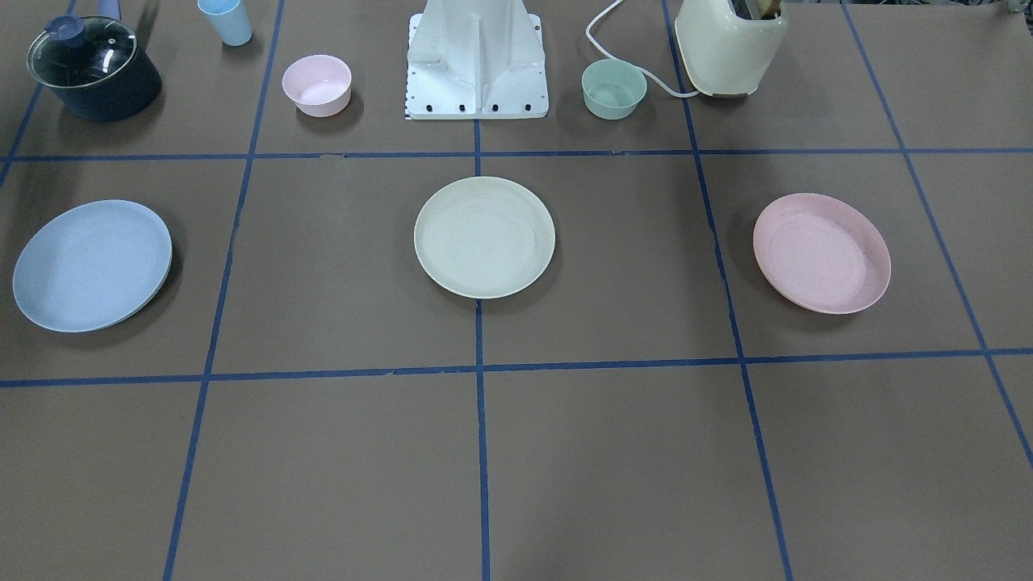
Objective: Stack three plates with pink and blue
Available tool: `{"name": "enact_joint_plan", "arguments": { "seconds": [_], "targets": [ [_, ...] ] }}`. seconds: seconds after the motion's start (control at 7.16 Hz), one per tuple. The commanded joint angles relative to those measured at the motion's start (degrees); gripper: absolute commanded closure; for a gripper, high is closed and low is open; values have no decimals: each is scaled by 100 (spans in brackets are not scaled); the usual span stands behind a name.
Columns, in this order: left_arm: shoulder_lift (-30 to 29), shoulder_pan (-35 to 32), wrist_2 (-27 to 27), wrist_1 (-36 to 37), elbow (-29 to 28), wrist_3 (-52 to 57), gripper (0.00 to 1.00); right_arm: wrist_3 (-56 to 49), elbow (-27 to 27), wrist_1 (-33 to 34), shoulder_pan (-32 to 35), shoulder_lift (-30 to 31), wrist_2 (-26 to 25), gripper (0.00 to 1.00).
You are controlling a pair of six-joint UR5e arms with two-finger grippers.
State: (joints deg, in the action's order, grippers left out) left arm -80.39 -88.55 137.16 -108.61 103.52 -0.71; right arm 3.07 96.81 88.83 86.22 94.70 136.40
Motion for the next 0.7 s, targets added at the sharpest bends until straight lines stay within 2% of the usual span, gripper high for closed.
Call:
{"name": "enact_joint_plan", "arguments": {
  "seconds": [0.0, 0.42, 0.56],
  "targets": [
    [-21, 4, 12, -115, -77, -8, 0, 131, 21, -330, 0, 180, 9, 0],
    [-38, 319, 39, -344, -322, -243, 0, 220, 4, -647, -52, 172, 44, 0],
    [-47, 625, 169, -371, -471, -872, 0, 229, -13, -786, -61, 180, 53, 0]
  ]
}}
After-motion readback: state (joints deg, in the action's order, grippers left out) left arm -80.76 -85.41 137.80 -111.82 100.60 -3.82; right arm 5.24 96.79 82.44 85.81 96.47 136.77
